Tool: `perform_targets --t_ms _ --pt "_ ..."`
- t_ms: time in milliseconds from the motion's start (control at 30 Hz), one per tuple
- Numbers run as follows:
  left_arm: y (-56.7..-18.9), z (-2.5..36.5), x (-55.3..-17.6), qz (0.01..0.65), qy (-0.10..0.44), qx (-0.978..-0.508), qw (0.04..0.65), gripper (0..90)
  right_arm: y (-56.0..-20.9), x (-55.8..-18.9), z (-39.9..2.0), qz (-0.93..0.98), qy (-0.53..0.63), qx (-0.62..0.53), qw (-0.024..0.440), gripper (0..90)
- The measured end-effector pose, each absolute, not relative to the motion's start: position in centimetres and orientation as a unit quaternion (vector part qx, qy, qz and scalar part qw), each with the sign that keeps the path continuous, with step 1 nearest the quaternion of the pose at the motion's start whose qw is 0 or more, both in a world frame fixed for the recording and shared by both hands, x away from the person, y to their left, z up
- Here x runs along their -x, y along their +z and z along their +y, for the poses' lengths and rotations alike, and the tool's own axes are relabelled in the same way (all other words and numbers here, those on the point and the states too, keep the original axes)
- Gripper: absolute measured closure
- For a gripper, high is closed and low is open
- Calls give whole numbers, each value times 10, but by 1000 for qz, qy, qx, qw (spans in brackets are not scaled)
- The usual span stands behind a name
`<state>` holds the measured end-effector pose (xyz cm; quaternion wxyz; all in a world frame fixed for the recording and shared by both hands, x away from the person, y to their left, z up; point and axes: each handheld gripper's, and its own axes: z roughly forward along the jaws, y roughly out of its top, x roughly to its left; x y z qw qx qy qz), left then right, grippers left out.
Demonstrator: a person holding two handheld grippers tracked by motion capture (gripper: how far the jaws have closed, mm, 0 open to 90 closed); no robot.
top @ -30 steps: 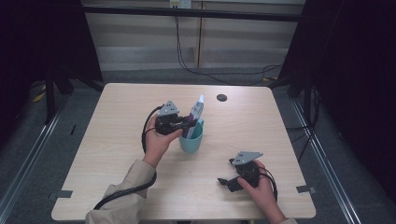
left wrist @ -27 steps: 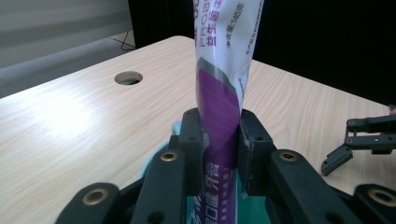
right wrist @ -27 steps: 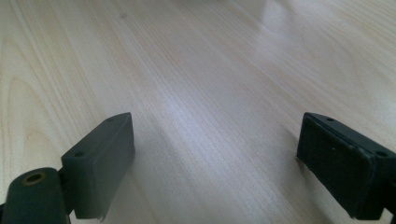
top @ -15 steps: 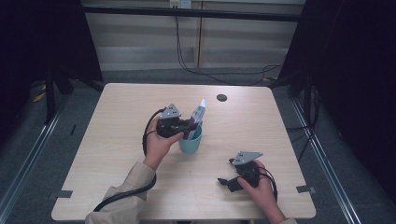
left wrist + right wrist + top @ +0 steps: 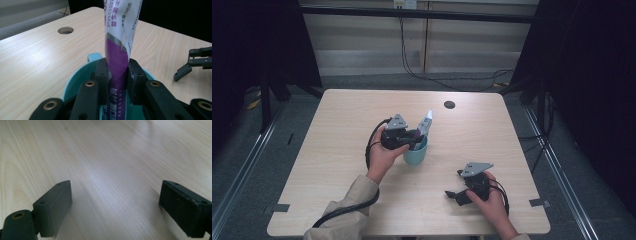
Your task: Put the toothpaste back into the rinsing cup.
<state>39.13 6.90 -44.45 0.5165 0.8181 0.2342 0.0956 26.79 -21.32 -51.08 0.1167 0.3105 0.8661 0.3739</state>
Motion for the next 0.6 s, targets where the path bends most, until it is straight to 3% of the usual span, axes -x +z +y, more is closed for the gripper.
perform_targets --t_ms 600 --pt "-445 69 -391 241 91 -825 503 700 -511 -268 -213 867 374 -310 116 107"
